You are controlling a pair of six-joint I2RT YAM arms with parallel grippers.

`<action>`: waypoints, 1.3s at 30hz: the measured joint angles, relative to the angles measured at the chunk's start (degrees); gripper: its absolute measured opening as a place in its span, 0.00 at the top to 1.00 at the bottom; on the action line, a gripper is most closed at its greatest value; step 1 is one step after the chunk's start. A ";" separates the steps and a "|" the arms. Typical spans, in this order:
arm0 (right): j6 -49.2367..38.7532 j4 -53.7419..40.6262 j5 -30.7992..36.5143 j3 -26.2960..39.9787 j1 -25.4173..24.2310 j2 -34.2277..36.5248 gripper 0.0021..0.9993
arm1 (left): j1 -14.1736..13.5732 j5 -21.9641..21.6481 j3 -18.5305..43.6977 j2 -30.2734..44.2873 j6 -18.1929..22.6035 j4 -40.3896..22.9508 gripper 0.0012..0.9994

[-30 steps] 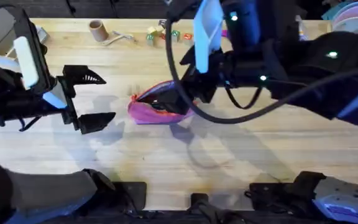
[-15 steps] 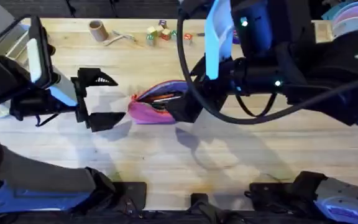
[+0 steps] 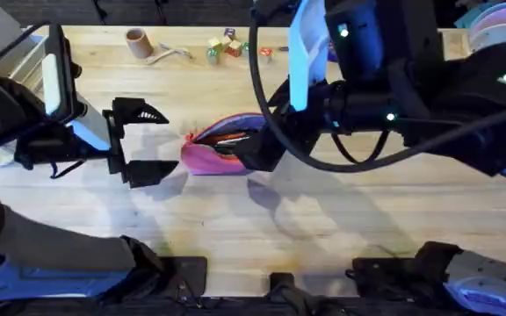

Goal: Unzip the bag, pick up the pens from the table one at a time and place them inside, then zip the bag closed.

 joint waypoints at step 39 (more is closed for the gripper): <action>14.00 -15.58 -0.02 28.74 7.09 21.66 0.00 | 0.00 -0.02 0.00 0.00 0.00 0.00 0.01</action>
